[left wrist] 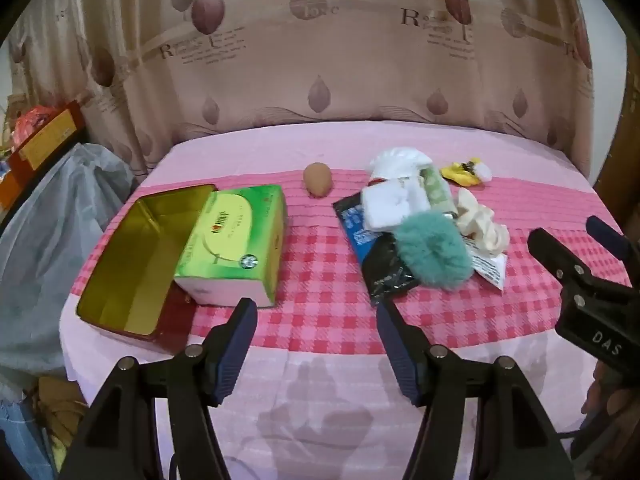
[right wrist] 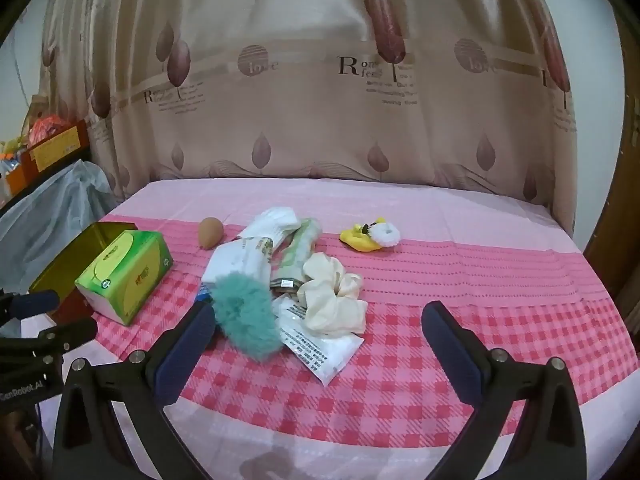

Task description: Organize soft objects

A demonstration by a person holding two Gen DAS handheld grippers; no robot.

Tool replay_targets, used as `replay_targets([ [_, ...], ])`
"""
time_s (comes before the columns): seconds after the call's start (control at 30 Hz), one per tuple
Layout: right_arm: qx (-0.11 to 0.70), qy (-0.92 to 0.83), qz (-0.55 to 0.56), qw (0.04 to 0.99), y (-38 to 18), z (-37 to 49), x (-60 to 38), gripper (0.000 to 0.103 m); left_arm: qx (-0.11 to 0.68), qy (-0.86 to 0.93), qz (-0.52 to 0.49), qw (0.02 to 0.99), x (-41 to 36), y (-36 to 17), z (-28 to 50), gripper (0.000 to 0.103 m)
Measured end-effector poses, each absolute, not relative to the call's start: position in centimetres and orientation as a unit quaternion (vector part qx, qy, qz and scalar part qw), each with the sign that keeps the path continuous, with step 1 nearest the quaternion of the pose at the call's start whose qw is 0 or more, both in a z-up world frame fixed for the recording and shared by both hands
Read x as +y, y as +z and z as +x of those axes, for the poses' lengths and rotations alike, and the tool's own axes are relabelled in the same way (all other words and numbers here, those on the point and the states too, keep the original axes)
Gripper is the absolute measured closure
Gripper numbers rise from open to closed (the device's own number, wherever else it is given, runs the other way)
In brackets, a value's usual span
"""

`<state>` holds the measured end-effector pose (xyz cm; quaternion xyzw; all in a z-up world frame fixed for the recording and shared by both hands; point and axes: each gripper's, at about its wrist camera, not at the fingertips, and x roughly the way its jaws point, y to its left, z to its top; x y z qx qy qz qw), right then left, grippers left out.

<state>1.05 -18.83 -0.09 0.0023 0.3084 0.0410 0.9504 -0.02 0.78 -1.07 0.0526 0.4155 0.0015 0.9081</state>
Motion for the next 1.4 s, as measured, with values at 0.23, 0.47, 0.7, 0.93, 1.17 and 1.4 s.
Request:
replay_targets([
  [0.23,0.317,0.047,-0.003,0.947,-0.42,1.19,-18.30,0.001,0.418,0.001,0.044,0.907,1.05,-1.12,-0.03,0.039],
  [0.47,0.324,0.052,-0.003,0.945,-0.74,1.36,-18.41,0.001,0.421,0.006,0.042,0.906,1.24,-1.27,-0.09,0.039],
  [0.7,0.323,0.050,-0.006,0.945,-0.78,1.33,-18.37,0.001,0.425,0.005,0.042,0.904,1.24,-1.47,0.06,0.039],
  [0.93,0.323,0.052,-0.006,0.945,-0.83,1.30,-18.33,0.001,0.428,0.004,0.039,0.903,1.40,-1.61,-0.02,0.039],
  [1.17,0.322,0.052,-0.005,0.945,-0.81,1.31,-18.24,0.001,0.427,0.004,0.040,0.903,1.43,-1.58,0.05,0.039],
  [1.4,0.323,0.055,-0.004,0.945,-0.86,1.28,-18.17,0.001,0.428,0.005,0.038,0.903,1.47,-1.64,0.05,0.039],
])
